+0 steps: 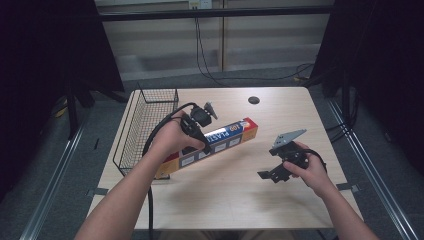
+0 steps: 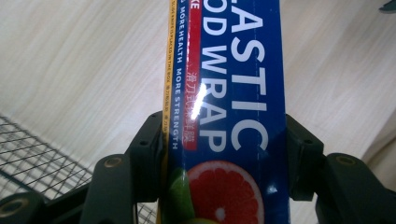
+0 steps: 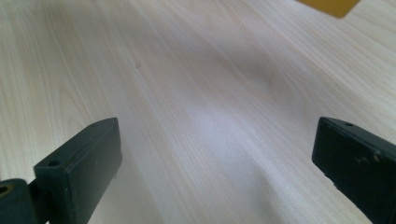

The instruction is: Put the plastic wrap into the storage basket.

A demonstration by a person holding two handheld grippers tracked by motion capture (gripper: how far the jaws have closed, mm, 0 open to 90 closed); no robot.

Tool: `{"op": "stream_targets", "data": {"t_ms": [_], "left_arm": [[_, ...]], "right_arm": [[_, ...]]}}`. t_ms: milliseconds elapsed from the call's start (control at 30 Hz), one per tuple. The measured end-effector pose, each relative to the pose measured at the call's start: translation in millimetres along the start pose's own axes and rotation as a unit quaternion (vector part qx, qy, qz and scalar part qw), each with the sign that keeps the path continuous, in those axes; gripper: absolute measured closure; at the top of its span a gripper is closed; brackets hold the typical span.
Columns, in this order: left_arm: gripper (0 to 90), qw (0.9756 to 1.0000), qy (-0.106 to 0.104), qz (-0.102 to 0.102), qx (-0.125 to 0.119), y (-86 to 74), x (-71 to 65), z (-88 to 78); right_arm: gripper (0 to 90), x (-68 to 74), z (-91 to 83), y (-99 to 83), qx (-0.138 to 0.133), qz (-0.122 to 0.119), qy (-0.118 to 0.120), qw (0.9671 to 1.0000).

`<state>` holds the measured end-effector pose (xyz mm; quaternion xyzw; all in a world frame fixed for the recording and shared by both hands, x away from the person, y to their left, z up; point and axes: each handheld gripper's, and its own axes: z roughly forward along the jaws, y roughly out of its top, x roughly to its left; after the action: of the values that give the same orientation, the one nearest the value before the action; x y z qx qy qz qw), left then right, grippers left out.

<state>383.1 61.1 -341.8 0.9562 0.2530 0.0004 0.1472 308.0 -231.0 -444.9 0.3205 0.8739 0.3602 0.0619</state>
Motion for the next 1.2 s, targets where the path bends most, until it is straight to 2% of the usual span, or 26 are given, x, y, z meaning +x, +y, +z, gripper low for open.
{"op": "stream_targets", "data": {"t_ms": [33, 133, 267, 300, 467, 767, 800, 1000, 1200], "left_arm": [[43.9, 1.0, 0.005, 0.005, 0.001, -0.3, 1.1, -1.1], [43.9, 0.9999, 0.009, -0.007, -0.002, -2.1, 3.4, -4.0], [43.9, 0.9998, 0.012, -0.013, -0.003, -4.5, 6.3, -7.9], [43.9, 0.9996, 0.015, -0.022, -0.005, -5.0, 5.9, -8.3], [43.9, 0.9993, 0.018, -0.031, -0.009, -7.2, 9.9, -13.9], [43.9, 0.9976, 0.029, -0.061, -0.015, -14.3, 16.9, -21.6], [43.9, 0.9978, 0.03, -0.059, -0.012, -15.6, 18.4, -22.7], [43.9, 0.9953, 0.038, -0.088, -0.017, -23.6, 24.1, -26.9], [43.9, 0.9936, 0.045, -0.102, -0.019, -27.2, 28.9, -30.0]], "right_arm": [[1.5, -0.2, 0.2, -0.2, 0.001, -0.001, 0.0, 1.0], [1.5, -0.5, -0.2, -0.6, 0.001, 0.004, -0.005, 1.0], [1.5, -1.7, 0.0, -2.0, 0.001, 0.012, -0.006, 0.9999], [1.5, -1.9, -0.1, -2.3, 0.003, 0.011, -0.009, 0.9999], [1.5, -1.8, 0.6, -2.5, 0.001, 0.01, -0.013, 0.9999], [1.6, -1.8, -0.9, -2.8, -0.007, 0.009, -0.013, 0.9999], [1.5, -1.9, -1.1, -2.9, -0.007, 0.01, -0.012, 0.9998], [1.5, -2.4, -1.8, -3.0, -0.012, 0.014, -0.009, 0.9998], [1.5, -3.9, -3.0, -3.5, -0.014, 0.014, -0.008, 0.9998]]}}
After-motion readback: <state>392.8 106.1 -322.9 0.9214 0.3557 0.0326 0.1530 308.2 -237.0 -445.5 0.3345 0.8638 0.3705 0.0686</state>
